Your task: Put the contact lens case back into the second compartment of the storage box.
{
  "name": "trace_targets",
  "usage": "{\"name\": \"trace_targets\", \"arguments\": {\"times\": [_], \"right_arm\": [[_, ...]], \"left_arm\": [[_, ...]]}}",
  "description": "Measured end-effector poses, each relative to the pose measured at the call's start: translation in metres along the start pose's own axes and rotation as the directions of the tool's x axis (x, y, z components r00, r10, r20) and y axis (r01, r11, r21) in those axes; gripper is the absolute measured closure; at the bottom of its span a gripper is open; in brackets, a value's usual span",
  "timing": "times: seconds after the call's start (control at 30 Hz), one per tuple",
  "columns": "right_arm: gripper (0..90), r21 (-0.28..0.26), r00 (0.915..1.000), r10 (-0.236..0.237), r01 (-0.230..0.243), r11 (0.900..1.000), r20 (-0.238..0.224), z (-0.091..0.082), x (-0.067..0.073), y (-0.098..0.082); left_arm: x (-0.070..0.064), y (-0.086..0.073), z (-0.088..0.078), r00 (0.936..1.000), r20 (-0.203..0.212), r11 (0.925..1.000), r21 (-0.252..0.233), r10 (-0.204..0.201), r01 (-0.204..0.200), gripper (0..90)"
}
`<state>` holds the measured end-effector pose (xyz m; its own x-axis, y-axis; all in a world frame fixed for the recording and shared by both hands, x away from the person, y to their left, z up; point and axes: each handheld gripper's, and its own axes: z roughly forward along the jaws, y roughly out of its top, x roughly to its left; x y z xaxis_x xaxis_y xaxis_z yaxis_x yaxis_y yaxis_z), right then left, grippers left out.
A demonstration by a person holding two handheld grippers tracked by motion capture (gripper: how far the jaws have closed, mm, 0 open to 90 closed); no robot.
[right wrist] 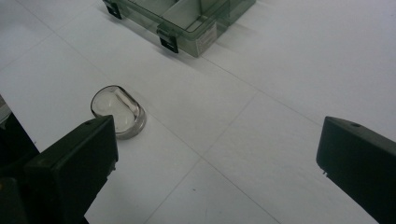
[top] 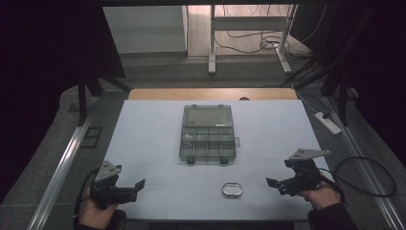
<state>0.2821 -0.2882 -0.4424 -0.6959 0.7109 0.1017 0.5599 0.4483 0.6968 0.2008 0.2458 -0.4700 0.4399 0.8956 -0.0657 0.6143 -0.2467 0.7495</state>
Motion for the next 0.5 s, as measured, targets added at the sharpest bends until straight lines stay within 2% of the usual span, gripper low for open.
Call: {"name": "trace_targets", "arguments": {"times": [0.3, 0.5], "right_arm": [[0.0, -0.001, 0.9995, -0.006, 0.006, 1.0, -0.032, 0.01, 0.002, 0.007], [0.0, 0.023, 0.9985, -0.02, 0.021, 1.0, -0.052, 0.018, 0.005, 0.011]], "left_arm": [[0.0, 0.0, 0.0, 1.0, 0.0, 1.0, 0.001, 0.003, -0.003, 3.1], [-0.001, 0.0, 0.0, 1.0, -0.001, 1.0, 0.002, 0.003, -0.003, 3.1]]}}
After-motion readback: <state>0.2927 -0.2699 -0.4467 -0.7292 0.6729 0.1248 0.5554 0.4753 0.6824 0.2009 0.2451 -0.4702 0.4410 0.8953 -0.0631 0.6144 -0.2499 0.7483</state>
